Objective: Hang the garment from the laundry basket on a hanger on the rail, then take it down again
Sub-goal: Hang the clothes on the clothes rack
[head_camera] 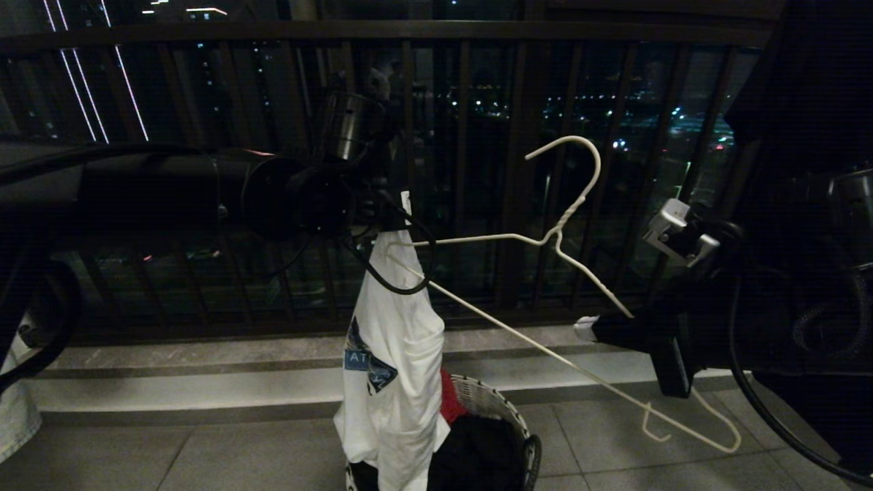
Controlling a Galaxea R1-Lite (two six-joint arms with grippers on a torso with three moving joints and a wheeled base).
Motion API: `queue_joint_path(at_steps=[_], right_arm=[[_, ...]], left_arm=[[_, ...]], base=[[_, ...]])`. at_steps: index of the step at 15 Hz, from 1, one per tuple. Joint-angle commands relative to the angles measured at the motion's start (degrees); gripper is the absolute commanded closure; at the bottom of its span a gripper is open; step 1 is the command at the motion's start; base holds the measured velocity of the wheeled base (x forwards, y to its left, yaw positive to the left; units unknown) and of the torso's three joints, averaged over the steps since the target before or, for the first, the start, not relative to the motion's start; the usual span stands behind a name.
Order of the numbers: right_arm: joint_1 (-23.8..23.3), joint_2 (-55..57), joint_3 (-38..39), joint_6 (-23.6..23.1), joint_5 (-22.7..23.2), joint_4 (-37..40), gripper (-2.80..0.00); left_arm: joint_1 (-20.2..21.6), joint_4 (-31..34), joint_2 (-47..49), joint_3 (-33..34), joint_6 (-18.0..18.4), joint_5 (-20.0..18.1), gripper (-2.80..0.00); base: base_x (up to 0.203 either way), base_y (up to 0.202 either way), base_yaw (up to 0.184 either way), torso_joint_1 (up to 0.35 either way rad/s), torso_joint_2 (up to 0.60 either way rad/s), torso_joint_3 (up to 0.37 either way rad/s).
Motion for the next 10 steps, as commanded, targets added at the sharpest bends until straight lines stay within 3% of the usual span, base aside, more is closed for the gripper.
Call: queue_joint_path(at_steps=[1, 8, 10], right_arm=[[0.05, 0.47, -0.52, 0.58, -0.03, -0.07, 0.0], [0.05, 1.33, -1.13, 0.88, -0.14, -0.12, 0.0], [-0.04, 1.44, -1.75, 2.43, -0.47, -0.07, 0.0]], left_arm=[[-0.1, 2.71, -0.84, -0.3, -1.08, 0.12, 0.0], [-2.47, 3.59, -1.84, -0.17, -3.92, 0.21, 0.0], [-3.87, 7.01, -2.06, -0.73, -4.58, 0.91, 0.0]], base=[[0.0, 0.0, 0.0, 0.0, 0.0, 0.0], [0.0, 0.0, 0.0, 0.0, 0.0, 0.0], [0.0, 0.0, 0.0, 0.0, 0.0, 0.0]])
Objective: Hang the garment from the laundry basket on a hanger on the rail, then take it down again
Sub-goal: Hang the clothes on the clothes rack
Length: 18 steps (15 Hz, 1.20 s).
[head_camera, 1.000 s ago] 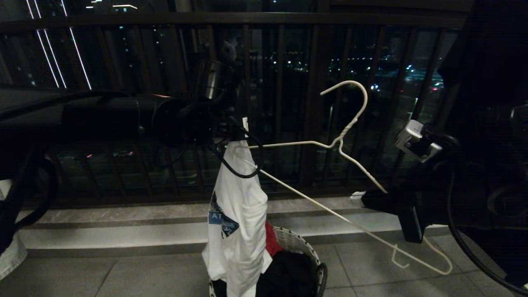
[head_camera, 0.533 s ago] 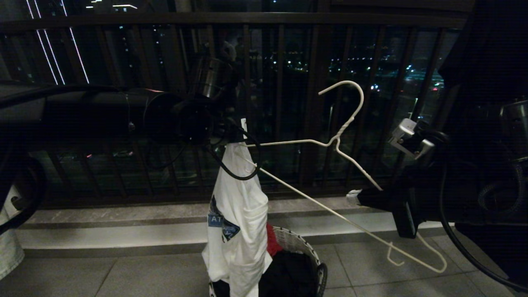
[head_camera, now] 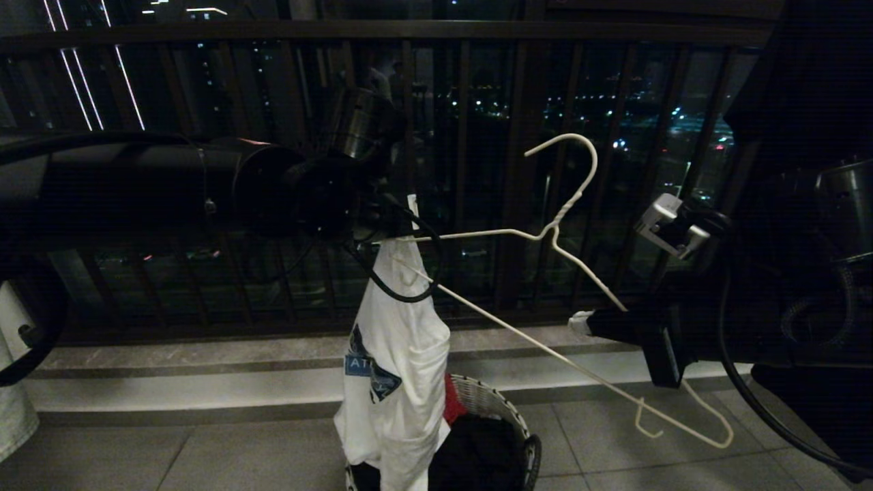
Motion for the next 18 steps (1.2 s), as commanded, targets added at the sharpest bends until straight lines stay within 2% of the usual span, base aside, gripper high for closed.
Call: queue_joint_path(at_steps=[1, 6, 8, 12, 16, 18], right_arm=[[-0.04, 0.3, -0.43, 0.27, -0.7, -0.02, 0.0], [-0.11, 0.88, 0.0, 0.27, -3.98, -2.72, 0.0], [-0.22, 1.48, 0.0, 0.27, -5.07, -2.81, 0.0], [-0.27, 2.28, -0.23, 0.27, -7.05, -2.94, 0.0], [-0.31, 2.41, -0.08, 0.27, -7.41, -4.31, 0.0], [-0.31, 2.41, -0.08, 0.27, -7.5, -4.31, 0.0]], left_arm=[[-1.17, 1.83, -0.4, -0.58, -0.53, 1.5, 0.0], [-1.35, 4.41, -0.58, -0.11, -0.53, 2.89, 0.0], [-1.35, 4.48, -0.49, -0.06, -0.44, 5.18, 0.0], [-1.82, 4.59, -1.79, 1.73, -0.5, 7.01, 0.0], [-5.73, 4.67, -2.49, 2.35, -1.58, 7.28, 0.0], [-7.07, 7.12, -1.53, 2.12, -1.75, 7.35, 0.0]], base=[[0.0, 0.0, 0.0, 0.0, 0.0, 0.0], [0.0, 0.0, 0.0, 0.0, 0.0, 0.0], [0.0, 0.0, 0.0, 0.0, 0.0, 0.0], [0.0, 0.0, 0.0, 0.0, 0.0, 0.0], [0.0, 0.0, 0.0, 0.0, 0.0, 0.0], [0.0, 0.0, 0.0, 0.0, 0.0, 0.0]])
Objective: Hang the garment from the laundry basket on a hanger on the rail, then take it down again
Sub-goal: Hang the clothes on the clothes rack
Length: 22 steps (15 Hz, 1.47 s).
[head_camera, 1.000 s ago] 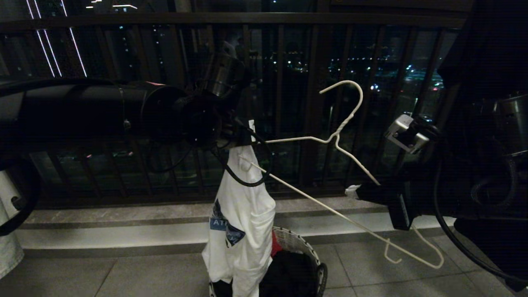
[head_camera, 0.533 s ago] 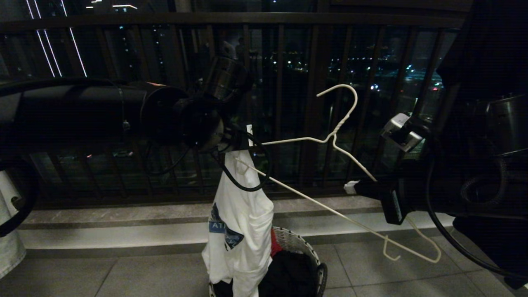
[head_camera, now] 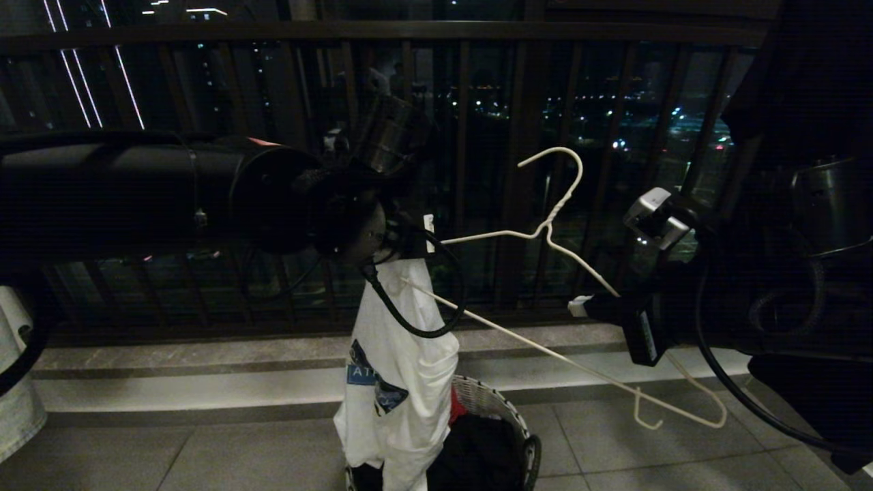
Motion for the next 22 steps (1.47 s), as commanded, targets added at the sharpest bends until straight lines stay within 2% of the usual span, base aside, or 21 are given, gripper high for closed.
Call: queue_joint_path(at_steps=[1, 4, 6, 10, 15, 18, 22], right_arm=[[0.0, 0.04, 0.02, -0.03, -0.06, -0.12, 0.0], [0.0, -0.12, 0.02, -0.03, -0.85, -0.12, 0.0], [0.0, -0.21, 0.21, -0.21, -1.29, -0.04, 0.0], [0.0, -0.56, 1.67, -3.07, -1.38, -0.09, 0.0], [0.08, -1.0, 3.27, -6.01, -1.55, -0.21, 0.0], [0.01, -0.91, 3.2, -6.27, -1.56, -0.3, 0.0], [0.07, 0.28, 4.74, -6.18, -3.84, -7.56, 0.0]], left_arm=[[-1.14, 1.91, 0.9, -0.2, -0.17, 0.39, 0.0], [-0.92, 2.1, 1.34, 0.02, -0.15, 2.22, 0.0], [1.55, 2.1, 1.88, -1.1, 0.53, 4.81, 0.0], [4.08, 1.93, 3.97, -2.95, 3.28, 5.12, 0.0], [3.87, 2.01, 4.79, -4.31, 3.17, 4.48, 0.0], [2.17, 2.36, 3.62, -3.16, 2.93, 4.04, 0.0], [1.06, 2.36, 2.85, -1.68, 2.29, 4.03, 0.0]], base=[[0.0, 0.0, 0.0, 0.0, 0.0, 0.0], [0.0, 0.0, 0.0, 0.0, 0.0, 0.0], [0.0, 0.0, 0.0, 0.0, 0.0, 0.0], [0.0, 0.0, 0.0, 0.0, 0.0, 0.0], [0.0, 0.0, 0.0, 0.0, 0.0, 0.0], [0.0, 0.0, 0.0, 0.0, 0.0, 0.0], [0.0, 0.0, 0.0, 0.0, 0.0, 0.0]])
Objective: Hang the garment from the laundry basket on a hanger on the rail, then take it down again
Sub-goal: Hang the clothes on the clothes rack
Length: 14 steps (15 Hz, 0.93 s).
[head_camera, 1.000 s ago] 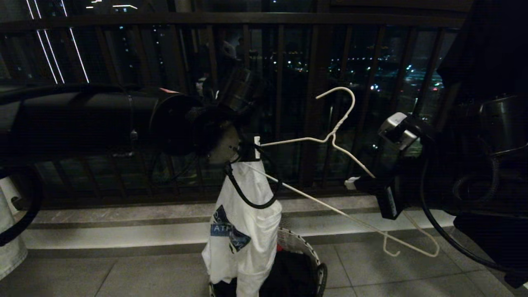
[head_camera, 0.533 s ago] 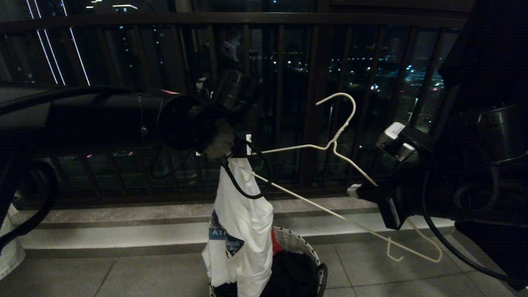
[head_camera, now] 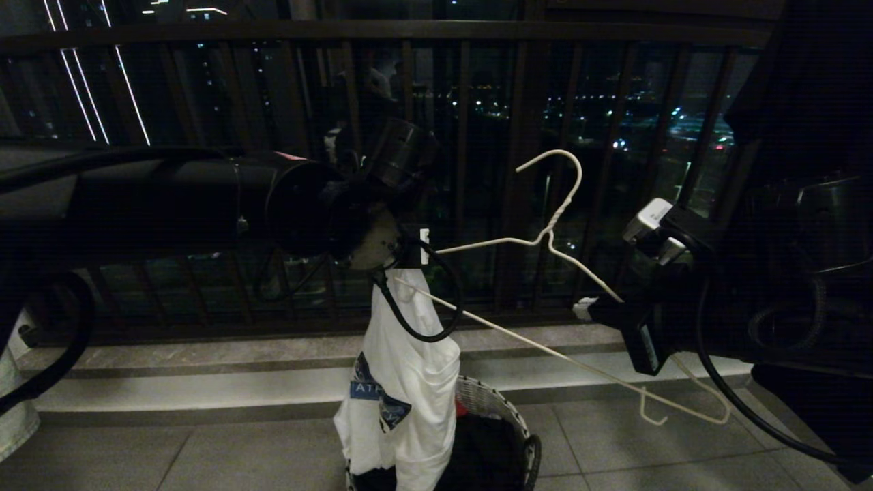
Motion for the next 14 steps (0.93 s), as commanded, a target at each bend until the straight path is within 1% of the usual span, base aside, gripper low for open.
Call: queue_joint_path(at_steps=[1, 3, 6, 9, 10, 12, 14], right_arm=[[0.0, 1.24, 0.94, -0.02, -0.97, -3.0, 0.0], [0.09, 1.42, 0.94, -0.02, -1.5, -3.27, 0.0], [0.11, 1.88, 0.94, -0.02, -1.5, -3.64, 0.0], [0.12, 2.56, 0.94, 0.06, -1.64, -4.91, 0.0], [0.11, 2.67, 0.89, 0.14, -1.68, -5.06, 0.0], [0.18, 3.08, 0.85, 0.3, -1.68, -5.84, 0.0], [0.18, 3.53, 1.03, 0.42, -1.76, -7.49, 0.0]], left_arm=[[-0.45, 0.21, -0.48, 0.3, -0.27, 0.17, 0.0], [-0.61, 0.21, -0.49, -0.03, -0.27, 0.17, 0.0], [-2.04, 0.21, -0.53, -0.24, -0.68, 0.04, 0.0], [-4.8, 0.21, -0.62, -0.93, -2.74, -0.07, 0.0], [-5.38, 0.21, -0.75, -1.28, -3.64, -0.91, 0.0], [-5.82, 0.44, -1.36, -1.89, -4.64, -3.05, 0.0], [-5.82, 1.88, -1.4, -4.56, -6.3, -3.45, 0.0]], base=[[0.0, 0.0, 0.0, 0.0, 0.0, 0.0], [0.0, 0.0, 0.0, 0.0, 0.0, 0.0], [0.0, 0.0, 0.0, 0.0, 0.0, 0.0], [0.0, 0.0, 0.0, 0.0, 0.0, 0.0], [0.0, 0.0, 0.0, 0.0, 0.0, 0.0], [0.0, 0.0, 0.0, 0.0, 0.0, 0.0], [0.0, 0.0, 0.0, 0.0, 0.0, 0.0]])
